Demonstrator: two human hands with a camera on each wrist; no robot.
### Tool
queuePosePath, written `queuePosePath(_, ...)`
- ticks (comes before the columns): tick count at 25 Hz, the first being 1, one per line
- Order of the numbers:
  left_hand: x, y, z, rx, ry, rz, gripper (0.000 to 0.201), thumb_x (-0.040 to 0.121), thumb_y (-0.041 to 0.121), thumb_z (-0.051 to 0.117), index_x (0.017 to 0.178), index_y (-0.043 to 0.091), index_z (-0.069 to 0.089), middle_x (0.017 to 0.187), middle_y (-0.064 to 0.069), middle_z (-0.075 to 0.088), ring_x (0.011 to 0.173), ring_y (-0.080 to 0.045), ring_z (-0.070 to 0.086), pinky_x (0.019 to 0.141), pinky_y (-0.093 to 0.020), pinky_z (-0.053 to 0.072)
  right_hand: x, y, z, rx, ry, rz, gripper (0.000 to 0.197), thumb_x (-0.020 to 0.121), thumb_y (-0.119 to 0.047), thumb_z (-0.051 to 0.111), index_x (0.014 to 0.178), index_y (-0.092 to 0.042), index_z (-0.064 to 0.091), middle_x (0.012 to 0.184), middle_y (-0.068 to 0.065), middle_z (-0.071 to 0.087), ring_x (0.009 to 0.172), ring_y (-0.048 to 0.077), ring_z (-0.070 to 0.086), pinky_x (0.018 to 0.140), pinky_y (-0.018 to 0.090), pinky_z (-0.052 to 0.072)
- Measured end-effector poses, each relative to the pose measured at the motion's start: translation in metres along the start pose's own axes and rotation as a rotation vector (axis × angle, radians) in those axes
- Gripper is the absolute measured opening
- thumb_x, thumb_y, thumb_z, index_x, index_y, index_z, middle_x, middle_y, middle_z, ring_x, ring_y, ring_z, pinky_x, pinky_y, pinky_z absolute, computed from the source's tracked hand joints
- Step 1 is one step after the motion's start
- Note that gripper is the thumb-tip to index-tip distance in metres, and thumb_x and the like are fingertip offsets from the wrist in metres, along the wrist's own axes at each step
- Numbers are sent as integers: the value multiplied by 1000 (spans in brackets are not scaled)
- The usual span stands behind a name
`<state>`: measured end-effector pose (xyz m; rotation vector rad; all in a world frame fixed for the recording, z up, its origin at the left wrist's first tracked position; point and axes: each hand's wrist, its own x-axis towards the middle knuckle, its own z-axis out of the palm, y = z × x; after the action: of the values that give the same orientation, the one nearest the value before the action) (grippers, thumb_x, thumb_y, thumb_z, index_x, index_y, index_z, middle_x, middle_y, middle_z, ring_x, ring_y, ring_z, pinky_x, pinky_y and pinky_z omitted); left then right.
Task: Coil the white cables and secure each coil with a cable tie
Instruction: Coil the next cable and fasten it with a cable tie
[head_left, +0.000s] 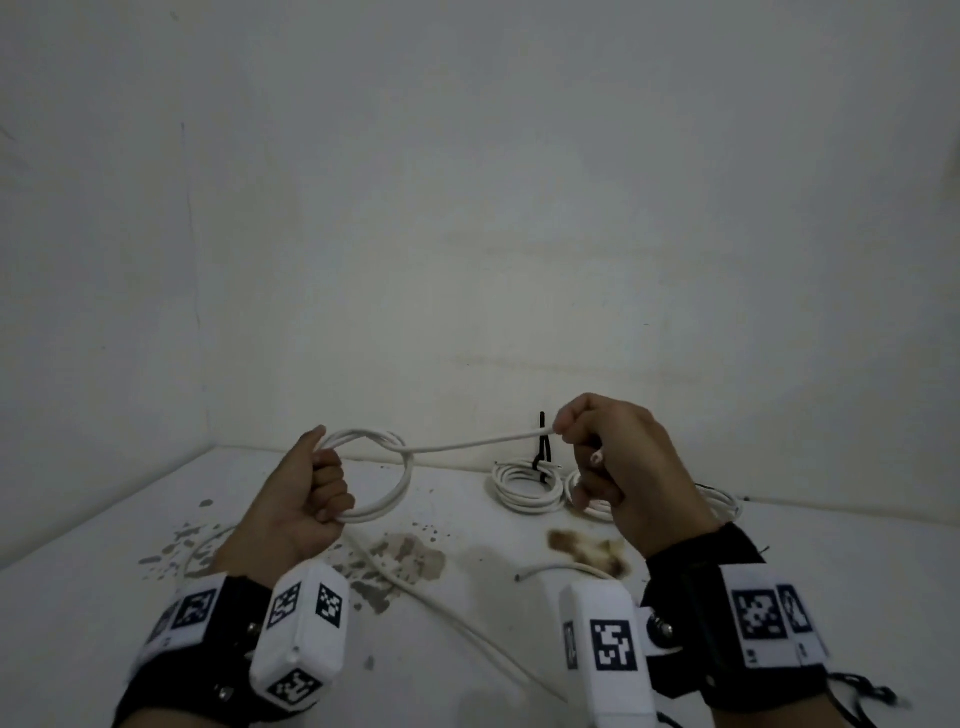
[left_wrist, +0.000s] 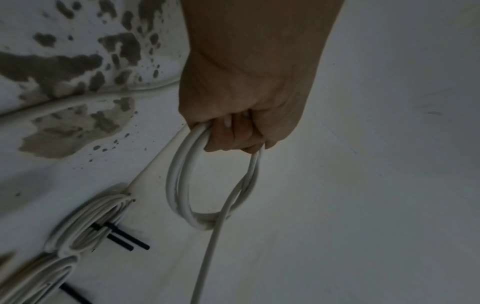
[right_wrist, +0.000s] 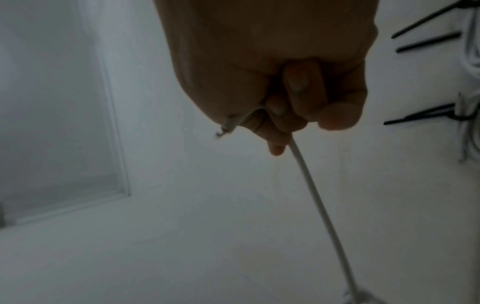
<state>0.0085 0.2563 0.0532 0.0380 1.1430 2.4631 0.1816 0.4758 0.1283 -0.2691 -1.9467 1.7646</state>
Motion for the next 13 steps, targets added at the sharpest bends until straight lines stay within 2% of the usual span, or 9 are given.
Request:
queuePosePath(2, 3, -3, 0, -31, 3, 15, 46, 102, 44, 41, 64, 23, 26, 34, 6, 19, 22, -8, 16, 28, -17, 12, 0, -1, 5, -17, -35, -31, 28, 88, 3, 39, 74, -2, 62, 49, 7, 50, 34, 14, 38, 48, 29, 44)
queuePosePath(4, 2, -5, 6, -83, -20, 40, 48, 103, 49, 36, 64, 23, 26, 35, 6, 20, 23, -8, 16, 28, -18, 13, -2, -3, 7, -42, -176, -12, 36, 99, -12, 32, 87, -3, 66, 74, 16, 72, 56, 20, 58, 64, 36, 50)
queuePosePath(6, 1, -5, 11, -147, -56, 47, 50, 102, 53, 31, 63, 22, 27, 37, 6, 21, 24, -8, 17, 28, -20, 16, -3, -2, 2, -139, -325, 1, 40, 102, -15, 29, 97, -7, 68, 99, 11, 77, 87, 19, 68, 80, 40, 51)
queuePosePath(8, -1, -4, 16, -194, -92, 51, 50, 102, 53, 29, 64, 21, 28, 39, 6, 21, 25, -8, 18, 29, -21, 18, -2, 5, -2, -402, -429, -77, 32, 104, -17, 39, 104, -16, 71, 110, 6, 73, 105, 22, 66, 86, 39, 54)
queuePosePath(10, -2, -2, 19, -218, -111, 51, 49, 103, 51, 29, 64, 21, 29, 40, 6, 22, 28, -8, 19, 32, -21, 19, -3, 11, -4, -609, -480, -190, 26, 104, -32, 48, 108, -23, 72, 109, 7, 72, 105, 28, 64, 82, 33, 55)
queuePosePath(11, -3, -1, 20, -228, -119, 49, 49, 103, 51, 29, 64, 21, 29, 40, 6, 22, 29, -8, 16, 32, -20, 19, -4, 10, -6, -691, -468, -238, 28, 101, -42, 50, 108, -26, 73, 106, 5, 72, 102, 25, 65, 82, 30, 54)
queuePosePath(13, -5, 0, 23, -262, -140, 37, 51, 104, 51, 29, 62, 21, 30, 40, 6, 23, 36, -8, 10, 33, -20, 20, -8, 5, -4, -836, -447, -330, 33, 94, -55, 53, 104, -33, 76, 104, -6, 68, 96, 5, 62, 83, 20, 49)
